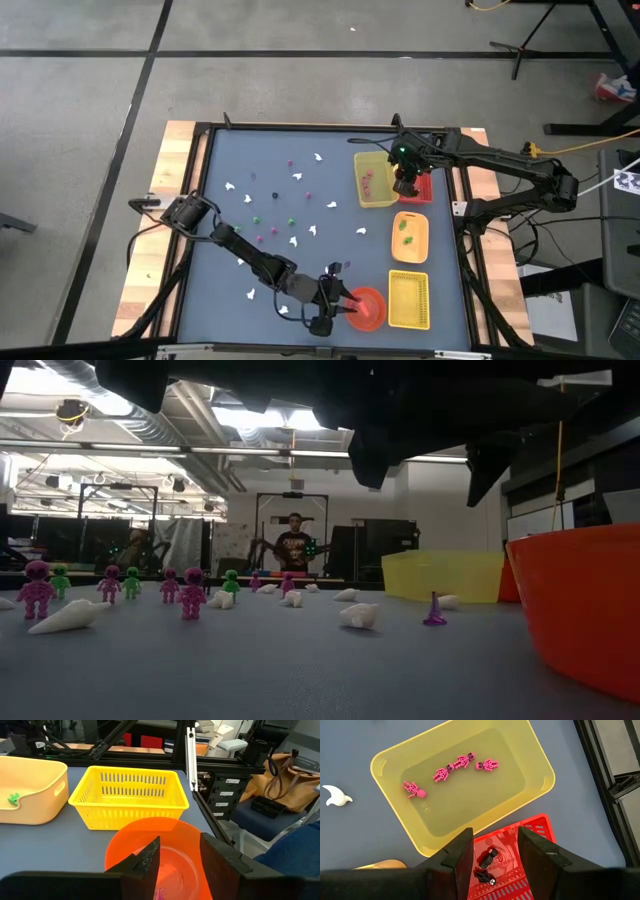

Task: Sort Halloween decoration
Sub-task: Put the white ghost toy into the yellow box

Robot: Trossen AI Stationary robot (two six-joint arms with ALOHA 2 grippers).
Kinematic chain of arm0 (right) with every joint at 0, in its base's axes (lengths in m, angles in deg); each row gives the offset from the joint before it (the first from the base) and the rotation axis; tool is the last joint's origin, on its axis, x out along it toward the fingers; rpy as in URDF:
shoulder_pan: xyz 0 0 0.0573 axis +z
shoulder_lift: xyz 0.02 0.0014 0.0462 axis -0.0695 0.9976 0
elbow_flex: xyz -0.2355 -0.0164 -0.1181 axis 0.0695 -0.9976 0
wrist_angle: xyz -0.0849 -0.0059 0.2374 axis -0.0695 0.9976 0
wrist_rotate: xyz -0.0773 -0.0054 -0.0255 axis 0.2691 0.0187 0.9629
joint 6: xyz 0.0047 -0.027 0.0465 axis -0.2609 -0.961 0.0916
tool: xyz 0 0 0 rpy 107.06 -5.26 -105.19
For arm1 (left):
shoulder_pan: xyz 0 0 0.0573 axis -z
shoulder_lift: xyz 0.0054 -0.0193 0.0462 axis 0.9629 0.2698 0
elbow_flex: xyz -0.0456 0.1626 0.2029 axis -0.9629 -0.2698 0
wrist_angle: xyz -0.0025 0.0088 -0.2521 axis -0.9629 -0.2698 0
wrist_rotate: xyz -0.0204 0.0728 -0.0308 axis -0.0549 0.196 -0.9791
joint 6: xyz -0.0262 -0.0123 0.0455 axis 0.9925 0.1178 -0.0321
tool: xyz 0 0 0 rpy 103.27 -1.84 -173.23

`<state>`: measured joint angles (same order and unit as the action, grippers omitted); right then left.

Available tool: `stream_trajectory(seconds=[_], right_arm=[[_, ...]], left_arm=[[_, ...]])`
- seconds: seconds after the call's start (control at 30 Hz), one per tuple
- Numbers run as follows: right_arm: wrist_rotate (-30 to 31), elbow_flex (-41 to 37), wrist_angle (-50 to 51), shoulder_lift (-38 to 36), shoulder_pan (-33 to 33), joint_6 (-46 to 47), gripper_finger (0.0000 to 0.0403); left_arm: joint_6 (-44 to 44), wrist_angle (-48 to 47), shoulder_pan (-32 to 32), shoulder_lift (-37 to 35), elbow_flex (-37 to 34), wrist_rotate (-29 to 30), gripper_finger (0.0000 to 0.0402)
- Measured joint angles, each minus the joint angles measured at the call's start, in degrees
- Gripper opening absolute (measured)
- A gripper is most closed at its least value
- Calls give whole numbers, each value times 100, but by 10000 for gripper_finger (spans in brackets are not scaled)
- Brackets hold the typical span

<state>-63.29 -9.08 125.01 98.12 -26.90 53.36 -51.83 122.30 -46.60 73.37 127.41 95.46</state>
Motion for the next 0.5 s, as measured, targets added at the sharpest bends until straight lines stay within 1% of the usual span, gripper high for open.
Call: stream_trajectory(seconds=[0.27, 0.5], right_arm=[[0, 0, 0, 0, 2, 1, 152], [-1, 0, 0, 0, 0, 1, 152]], left_arm=[[-28, 2, -88, -2, 0, 11, 124], [-28, -196, -198, -271, -4, 14, 124]])
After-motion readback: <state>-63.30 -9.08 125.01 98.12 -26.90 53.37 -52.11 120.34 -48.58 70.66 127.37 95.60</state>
